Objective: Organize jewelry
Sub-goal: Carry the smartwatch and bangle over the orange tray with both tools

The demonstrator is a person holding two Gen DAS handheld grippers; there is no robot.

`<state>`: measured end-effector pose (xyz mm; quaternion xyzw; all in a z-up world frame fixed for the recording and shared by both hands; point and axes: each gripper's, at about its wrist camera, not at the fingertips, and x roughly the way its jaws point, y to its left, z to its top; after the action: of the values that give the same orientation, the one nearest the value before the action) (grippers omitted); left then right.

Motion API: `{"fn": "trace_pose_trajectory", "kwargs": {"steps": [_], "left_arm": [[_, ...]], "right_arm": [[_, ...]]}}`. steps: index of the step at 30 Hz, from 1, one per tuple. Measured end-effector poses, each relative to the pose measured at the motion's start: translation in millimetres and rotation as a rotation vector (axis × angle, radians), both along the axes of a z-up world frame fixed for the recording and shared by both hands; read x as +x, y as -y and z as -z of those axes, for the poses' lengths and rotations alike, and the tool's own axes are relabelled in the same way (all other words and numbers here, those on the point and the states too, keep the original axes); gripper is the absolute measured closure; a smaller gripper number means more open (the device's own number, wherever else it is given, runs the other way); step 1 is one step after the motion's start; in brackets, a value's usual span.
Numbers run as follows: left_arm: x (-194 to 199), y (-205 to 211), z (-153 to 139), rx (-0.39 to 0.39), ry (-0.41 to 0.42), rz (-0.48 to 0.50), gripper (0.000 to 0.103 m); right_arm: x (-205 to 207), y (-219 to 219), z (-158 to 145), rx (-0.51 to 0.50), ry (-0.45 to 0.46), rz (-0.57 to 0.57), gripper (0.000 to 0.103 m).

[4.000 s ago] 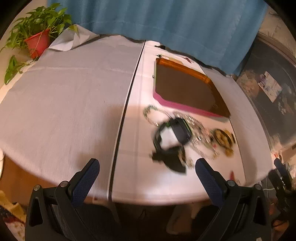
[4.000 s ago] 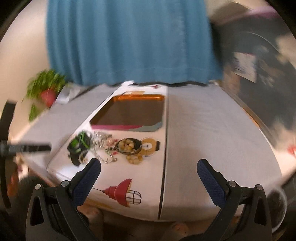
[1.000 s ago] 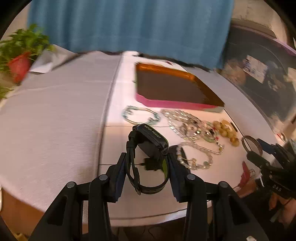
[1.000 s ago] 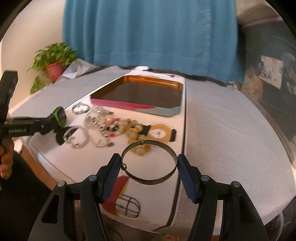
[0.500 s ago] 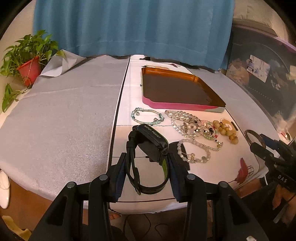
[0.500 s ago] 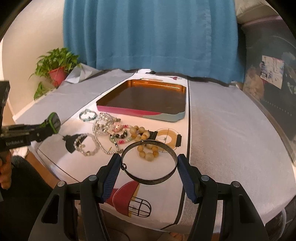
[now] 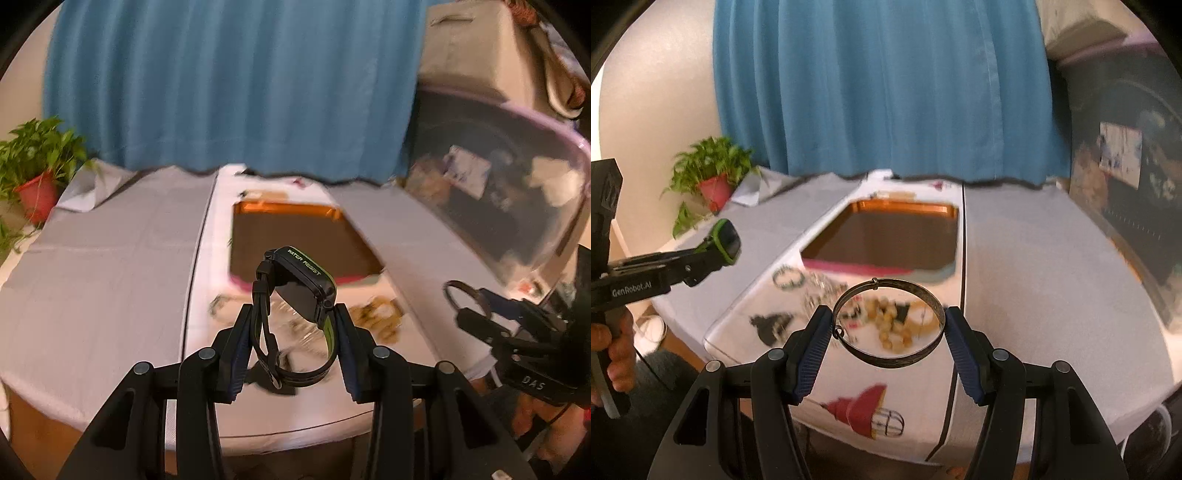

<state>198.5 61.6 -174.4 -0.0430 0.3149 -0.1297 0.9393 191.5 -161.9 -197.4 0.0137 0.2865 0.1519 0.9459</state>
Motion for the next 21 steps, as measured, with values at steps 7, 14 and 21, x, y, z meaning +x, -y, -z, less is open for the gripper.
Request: {"fn": "trace_pose_trajectory", "kwargs": {"steps": [7, 14, 21], "left_arm": [[-1.4, 13.1, -41.9, -0.027, 0.064, 0.035, 0.065], [17.0, 30.2, -52.5, 0.052, 0.072, 0.025, 0.065], [67.0, 40.0, -41.6, 0.073, 0.029, 0.028, 0.065]], "right_arm": [[-1.0, -13.0, -60.2, 0.013, 0.106, -0.062, 0.040], [23.3, -27.6, -73.6, 0.029, 0.110, -0.095, 0.040], [64.1, -34.8, -59.4, 0.001, 0.087, -0.122, 0.040]]}}
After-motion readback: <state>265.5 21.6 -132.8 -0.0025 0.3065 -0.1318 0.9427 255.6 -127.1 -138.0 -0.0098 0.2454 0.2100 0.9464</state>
